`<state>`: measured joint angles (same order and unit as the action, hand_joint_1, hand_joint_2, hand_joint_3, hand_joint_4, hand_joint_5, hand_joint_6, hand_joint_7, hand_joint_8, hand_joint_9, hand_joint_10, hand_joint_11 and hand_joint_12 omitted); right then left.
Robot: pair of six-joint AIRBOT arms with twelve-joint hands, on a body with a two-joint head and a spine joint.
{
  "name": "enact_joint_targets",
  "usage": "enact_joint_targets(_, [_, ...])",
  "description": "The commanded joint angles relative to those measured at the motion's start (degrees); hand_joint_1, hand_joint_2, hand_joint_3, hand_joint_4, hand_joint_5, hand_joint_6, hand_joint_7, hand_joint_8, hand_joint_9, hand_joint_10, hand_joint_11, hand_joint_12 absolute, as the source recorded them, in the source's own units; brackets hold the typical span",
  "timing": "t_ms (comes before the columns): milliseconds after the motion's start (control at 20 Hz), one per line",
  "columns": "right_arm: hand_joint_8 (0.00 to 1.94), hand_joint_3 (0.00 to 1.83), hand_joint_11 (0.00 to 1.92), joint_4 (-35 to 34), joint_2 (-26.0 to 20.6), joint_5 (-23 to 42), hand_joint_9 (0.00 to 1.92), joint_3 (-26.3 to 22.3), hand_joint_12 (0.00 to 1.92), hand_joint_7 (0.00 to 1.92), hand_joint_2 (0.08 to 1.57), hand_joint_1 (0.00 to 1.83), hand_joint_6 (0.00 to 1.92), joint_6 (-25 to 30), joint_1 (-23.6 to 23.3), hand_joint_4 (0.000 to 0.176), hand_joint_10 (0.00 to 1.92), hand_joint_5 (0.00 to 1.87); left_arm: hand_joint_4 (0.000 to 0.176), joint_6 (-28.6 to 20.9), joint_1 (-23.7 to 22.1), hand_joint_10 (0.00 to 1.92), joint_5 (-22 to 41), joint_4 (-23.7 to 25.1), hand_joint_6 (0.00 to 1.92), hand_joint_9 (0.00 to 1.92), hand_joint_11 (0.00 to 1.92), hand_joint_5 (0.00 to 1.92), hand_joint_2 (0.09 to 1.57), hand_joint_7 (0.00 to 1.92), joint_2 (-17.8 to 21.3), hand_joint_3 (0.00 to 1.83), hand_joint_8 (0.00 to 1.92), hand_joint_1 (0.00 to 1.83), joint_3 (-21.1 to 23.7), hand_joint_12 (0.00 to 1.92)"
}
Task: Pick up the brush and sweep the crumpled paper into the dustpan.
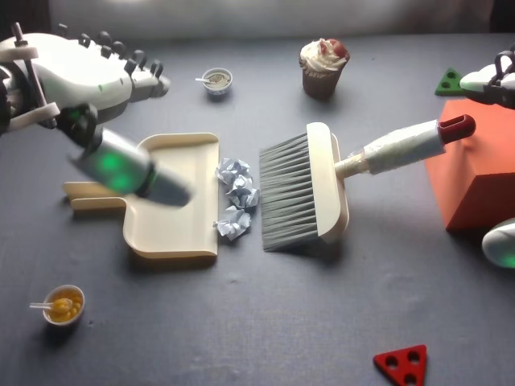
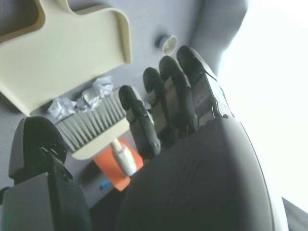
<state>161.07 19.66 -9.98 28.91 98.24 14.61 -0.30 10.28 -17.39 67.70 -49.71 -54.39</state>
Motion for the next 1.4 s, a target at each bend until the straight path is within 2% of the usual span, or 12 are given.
enact_joint_targets(0, [0.01, 0.02, 0.13, 0.7, -0.1, -6.4, 0.15, -0.4, 0.06, 0.17, 0.81, 0.00, 0.01, 0.2, -0.1, 0.000, 0.01, 0.15, 0.000, 0.0, -0.9, 0.00, 0.8, 2.1, 0.00, 0.10, 0.09, 0.05, 0.80, 0.10, 0.5, 0.00, 0.00, 0.03, -0.3, 0.11])
enact_joint_targets(300, [0.00, 0.01, 0.13, 0.7, -0.1, -6.7, 0.15, -0.6, 0.04, 0.15, 0.82, 0.00, 0.00, 0.2, 0.0, 0.000, 0.00, 0.14, 0.000, 0.1, -1.2, 0.00, 1.2, 2.7, 0.00, 0.11, 0.11, 0.06, 0.80, 0.11, 0.4, 0.00, 0.00, 0.04, -0.6, 0.09])
enact_joint_targets(450, [0.00, 0.01, 0.13, 0.7, -0.1, -6.7, 0.13, -0.5, 0.03, 0.14, 0.82, 0.00, 0.00, 0.2, 0.1, 0.000, 0.00, 0.13, 0.000, 0.1, -1.6, 0.00, 1.6, 5.0, 0.00, 0.11, 0.12, 0.05, 0.81, 0.11, 0.6, 0.00, 0.00, 0.07, -0.3, 0.09])
enact_joint_targets(650, [0.01, 0.00, 0.18, 0.7, -0.1, -6.7, 0.17, -0.5, 0.05, 0.18, 0.82, 0.00, 0.01, -0.1, 0.1, 0.000, 0.01, 0.17, 0.000, 0.1, -1.3, 0.01, 1.4, 5.8, 0.01, 0.13, 0.14, 0.06, 0.80, 0.12, 0.5, 0.00, 0.01, 0.24, -0.1, 0.09])
enact_joint_targets(700, [0.01, 0.00, 0.18, 0.7, -0.1, -6.7, 0.17, -0.5, 0.05, 0.18, 0.82, 0.00, 0.01, -0.2, 0.1, 0.000, 0.01, 0.17, 0.000, -1.9, -1.0, 0.01, 2.1, 7.5, 0.01, 0.13, 0.14, 0.06, 0.80, 0.12, 0.5, 0.00, 0.01, 0.24, -0.5, 0.09])
enact_joint_targets(750, [0.00, 0.00, 0.16, 0.7, -0.1, -6.7, 0.16, -0.5, 0.04, 0.17, 0.82, 0.00, 0.01, -0.3, 0.1, 0.000, 0.01, 0.16, 0.000, -8.1, -0.6, 0.02, 2.6, 13.1, 0.01, 0.14, 0.17, 0.07, 0.80, 0.13, 0.5, 0.00, 0.01, 0.37, -1.0, 0.10])
enact_joint_targets(800, [0.01, 0.00, 0.17, 0.7, -0.1, -6.7, 0.17, -0.5, 0.04, 0.18, 0.82, 0.00, 0.01, -0.3, 0.1, 0.000, 0.01, 0.16, 0.000, -12.1, -0.3, 0.01, 2.6, 16.9, 0.00, 0.14, 0.18, 0.06, 0.81, 0.12, 0.5, 0.00, 0.00, 0.57, -1.2, 0.10])
enact_joint_targets(850, [0.01, 0.00, 0.17, 0.7, -0.2, -6.8, 0.17, -0.5, 0.04, 0.18, 0.80, 0.00, 0.01, -0.3, 0.1, 0.000, 0.01, 0.17, 0.000, -22.3, 0.4, 0.01, 1.8, 26.9, 0.00, 0.14, 0.18, 0.04, 0.82, 0.11, 0.7, 0.00, 0.00, 0.66, -1.5, 0.09])
enact_joint_targets(1000, [0.00, 0.00, 0.18, 0.7, -0.2, -7.0, 0.16, -0.5, 0.04, 0.17, 0.82, 0.00, 0.00, -0.3, 0.1, 0.000, 0.00, 0.15, 0.000, -32.2, 2.5, 0.00, -0.4, 34.5, 0.00, 0.09, 0.14, 0.00, 0.86, 0.06, 1.1, 0.01, 0.00, 0.85, -1.9, 0.06])
enact_joint_targets(1150, [0.01, 0.00, 0.18, 0.7, -0.2, -7.0, 0.17, -0.5, 0.03, 0.19, 0.82, 0.00, 0.01, -0.3, 0.1, 0.000, 0.01, 0.16, 0.000, -45.9, 7.1, 0.00, -2.6, 44.2, 0.00, 0.07, 0.13, 0.00, 0.88, 0.05, 1.4, 0.01, 0.00, 0.93, -2.4, 0.05])
enact_joint_targets(1250, [0.00, 0.01, 0.16, 0.7, -0.2, -7.0, 0.14, -0.5, 0.03, 0.16, 0.83, 0.00, 0.00, -0.3, 0.1, 0.000, 0.00, 0.13, 0.000, -51.4, 9.5, 0.01, -3.3, 48.1, 0.00, 0.09, 0.17, 0.01, 0.90, 0.07, 1.5, 0.02, 0.01, 0.94, -2.6, 0.07])
enact_joint_targets(1350, [0.00, 0.01, 0.18, 0.7, -0.2, -7.0, 0.15, -0.5, 0.03, 0.16, 0.84, 0.00, 0.00, -0.3, 0.1, 0.000, 0.00, 0.14, 0.000, -54.1, 11.7, 0.01, -3.9, 49.0, 0.01, 0.10, 0.16, 0.02, 0.92, 0.07, 1.5, 0.02, 0.01, 0.94, -2.8, 0.06])
